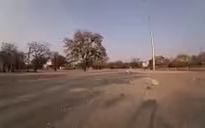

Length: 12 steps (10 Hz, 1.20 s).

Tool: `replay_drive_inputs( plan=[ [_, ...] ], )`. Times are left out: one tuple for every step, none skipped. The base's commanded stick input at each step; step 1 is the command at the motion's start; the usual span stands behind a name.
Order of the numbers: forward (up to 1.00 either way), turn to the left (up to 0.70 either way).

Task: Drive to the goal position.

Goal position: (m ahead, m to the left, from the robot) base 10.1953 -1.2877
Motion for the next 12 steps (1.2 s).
replay_drive_inputs(
  plan=[
    [0.7, 0.0],
    [0.7, 0.0],
    [0.7, 0.0],
    [0.7, 0.0],
    [0.7, 0.0],
    [0.7, 0.0],
    [0.7, 0.0],
    [0.7, 0.0],
    [0.7, 0.0],
    [0.7, 0.0],
    [0.7, 0.0],
    [0.7, 0.0]
  ],
)
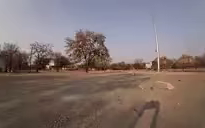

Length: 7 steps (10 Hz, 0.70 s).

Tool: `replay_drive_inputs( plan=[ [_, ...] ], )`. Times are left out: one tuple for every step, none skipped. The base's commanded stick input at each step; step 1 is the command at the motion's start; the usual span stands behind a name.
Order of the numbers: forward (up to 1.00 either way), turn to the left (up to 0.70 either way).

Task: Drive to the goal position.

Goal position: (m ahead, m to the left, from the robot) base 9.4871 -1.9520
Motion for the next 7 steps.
replay_drive_inputs(
  plan=[
    [0.7, 0.0],
    [0.7, 0.0],
    [0.7, 0.0],
    [0.7, 0.0],
    [0.7, 0.0],
    [0.7, 0.0],
    [0.7, 0.0]
  ],
)
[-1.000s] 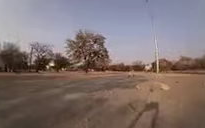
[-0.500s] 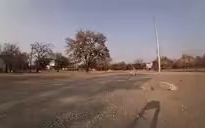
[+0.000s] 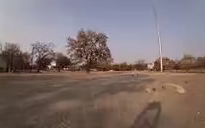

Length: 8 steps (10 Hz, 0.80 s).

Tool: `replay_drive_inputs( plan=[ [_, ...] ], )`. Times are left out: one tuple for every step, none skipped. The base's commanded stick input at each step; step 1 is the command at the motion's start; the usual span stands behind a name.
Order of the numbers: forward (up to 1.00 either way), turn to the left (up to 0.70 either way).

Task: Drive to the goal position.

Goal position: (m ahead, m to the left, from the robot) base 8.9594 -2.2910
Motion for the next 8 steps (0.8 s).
replay_drive_inputs(
  plan=[
    [0.7, 0.0],
    [0.7, 0.0],
    [0.7, 0.0],
    [0.7, 0.0],
    [0.7, 0.0],
    [0.7, 0.0],
    [0.7, 0.0],
    [0.7, 0.0]
  ],
)
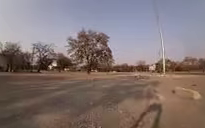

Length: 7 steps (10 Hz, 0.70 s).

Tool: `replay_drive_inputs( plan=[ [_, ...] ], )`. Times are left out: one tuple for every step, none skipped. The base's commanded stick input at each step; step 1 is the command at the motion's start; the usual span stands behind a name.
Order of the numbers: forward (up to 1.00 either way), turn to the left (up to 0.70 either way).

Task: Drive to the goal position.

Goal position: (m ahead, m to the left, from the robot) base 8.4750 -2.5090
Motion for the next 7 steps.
replay_drive_inputs(
  plan=[
    [0.7, 0.0],
    [0.7, 0.0],
    [0.7, 0.0],
    [0.7, 0.0],
    [0.7, -0.16],
    [0.7, -0.33],
    [0.7, -0.3]
  ],
)
